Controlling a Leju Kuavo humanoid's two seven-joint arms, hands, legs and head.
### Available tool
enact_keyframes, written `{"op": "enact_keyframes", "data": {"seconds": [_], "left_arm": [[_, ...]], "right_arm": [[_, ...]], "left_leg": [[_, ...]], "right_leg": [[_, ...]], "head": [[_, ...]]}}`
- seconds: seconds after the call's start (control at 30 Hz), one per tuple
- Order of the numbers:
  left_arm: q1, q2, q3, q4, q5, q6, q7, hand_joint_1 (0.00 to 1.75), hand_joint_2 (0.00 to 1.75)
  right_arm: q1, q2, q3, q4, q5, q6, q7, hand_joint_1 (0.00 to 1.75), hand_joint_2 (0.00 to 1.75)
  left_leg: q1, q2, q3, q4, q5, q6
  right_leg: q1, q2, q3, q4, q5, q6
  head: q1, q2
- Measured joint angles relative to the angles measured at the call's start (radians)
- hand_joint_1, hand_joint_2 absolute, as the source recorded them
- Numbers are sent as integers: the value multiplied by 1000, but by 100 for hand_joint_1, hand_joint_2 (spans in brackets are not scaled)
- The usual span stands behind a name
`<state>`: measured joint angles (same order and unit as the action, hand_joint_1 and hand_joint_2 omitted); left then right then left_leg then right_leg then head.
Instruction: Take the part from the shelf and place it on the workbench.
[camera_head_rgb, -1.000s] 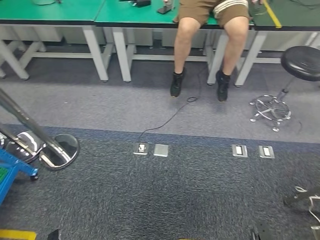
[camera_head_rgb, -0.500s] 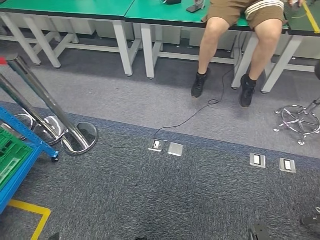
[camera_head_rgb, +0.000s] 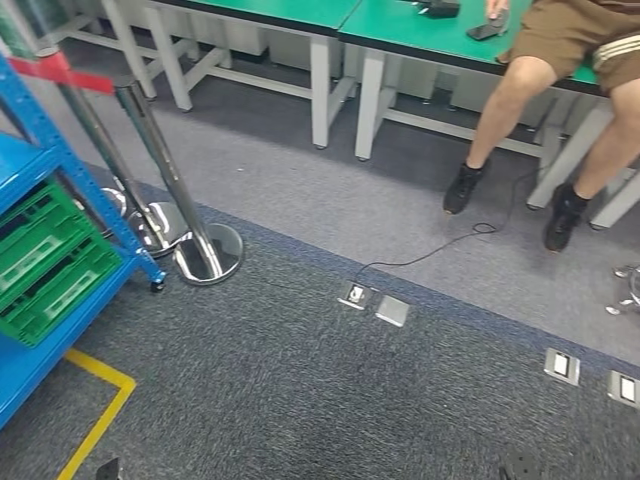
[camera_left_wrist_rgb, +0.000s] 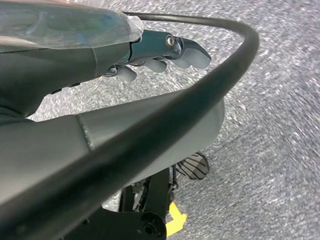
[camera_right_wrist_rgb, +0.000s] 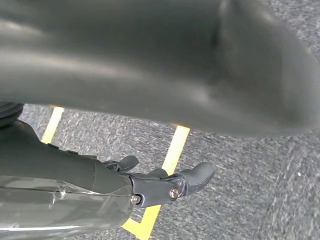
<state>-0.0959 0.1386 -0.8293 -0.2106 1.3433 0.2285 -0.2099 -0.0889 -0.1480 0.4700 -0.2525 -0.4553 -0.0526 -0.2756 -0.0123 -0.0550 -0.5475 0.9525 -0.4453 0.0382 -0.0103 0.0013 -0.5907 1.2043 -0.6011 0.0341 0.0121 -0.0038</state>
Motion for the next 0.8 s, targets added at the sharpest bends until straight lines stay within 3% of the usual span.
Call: {"op": "enact_keyframes", "data": {"seconds": [0.07,0.1,0.13,0.17,0.23,0.3,0.37,0.43,0.47,0.5,0.53,0.6,0.67,0.73,0.8], "left_arm": [[0,-2,0,0,0,2,1,0,0],[-1,-2,0,0,0,2,2,0,0],[-2,-3,0,0,0,2,2,0,0],[-3,-3,0,0,0,3,2,0,0],[2,-2,0,0,0,4,2,0,0],[3,-2,0,0,0,4,2,0,0],[-2,-2,0,0,-1,5,2,0,0],[-3,-2,0,0,0,5,2,0,0],[-2,-2,0,0,1,5,2,0,0],[-1,-1,0,0,2,5,2,0,0],[0,-1,0,0,3,5,2,0,0],[-3,1,0,0,4,5,3,0,0],[-5,2,0,0,4,5,3,0,0],[-4,2,0,0,3,6,4,0,0],[-2,3,0,0,2,6,5,0,0]], "right_arm": [[2,0,0,2,-1,1,1,0,0],[3,0,0,4,-1,1,2,0,0],[4,0,0,5,-1,1,3,0,0],[4,0,0,7,-2,1,3,0,0],[4,1,0,7,-4,1,4,0,0],[5,4,0,7,-8,1,5,0,0],[8,5,-1,8,-11,2,6,0,0],[10,5,-1,10,-12,3,6,0,0],[10,6,-1,11,-12,3,7,0,0],[9,6,-1,11,-12,4,8,0,0],[7,7,-1,11,-12,4,9,0,0],[6,8,-1,11,-12,4,11,0,0],[4,8,-1,11,-12,4,13,0,0],[0,8,-1,11,-12,5,16,0,0],[-2,8,-1,11,-13,6,17,0,0]], "left_leg": [[-1,-24,3,1,-1,-2],[-1,-36,0,3,-1,-4],[0,-47,-4,5,0,-8],[2,-58,-10,5,3,-13],[4,-72,-17,7,7,-25],[2,-34,-38,51,-23,-36],[6,20,-97,171,-87,-47],[15,38,-155,284,-125,-57],[19,42,-160,293,-117,-61],[22,49,-144,261,-93,-64],[25,61,-109,196,-58,-66],[23,106,-34,54,-7,-64],[17,125,-5,-3,2,-54],[15,102,-5,-5,3,-41],[18,83,-3,-9,5,-29]], "right_leg": [[1,44,56,-142,79,-11],[0,69,80,-204,100,-15],[1,86,96,-240,108,-18],[2,89,103,-252,104,-20],[1,65,114,-264,108,-27],[-4,38,120,-278,115,-36],[-4,9,122,-284,118,-41],[-4,-21,121,-284,116,-42],[-4,-34,122,-284,115,-42],[-6,-47,123,-283,113,-40],[-7,-58,125,-283,111,-37],[-5,-78,132,-282,105,-28],[0,-97,139,-282,97,-16],[-2,-110,144,-282,91,-4],[-7,-75,131,-244,61,6]], "head": [[5,0],[6,0],[6,0],[6,0],[6,0],[-4,0],[-17,0],[-23,0],[-26,0],[-30,0],[-34,0],[-45,0],[-46,0],[-39,0],[-33,0]]}}
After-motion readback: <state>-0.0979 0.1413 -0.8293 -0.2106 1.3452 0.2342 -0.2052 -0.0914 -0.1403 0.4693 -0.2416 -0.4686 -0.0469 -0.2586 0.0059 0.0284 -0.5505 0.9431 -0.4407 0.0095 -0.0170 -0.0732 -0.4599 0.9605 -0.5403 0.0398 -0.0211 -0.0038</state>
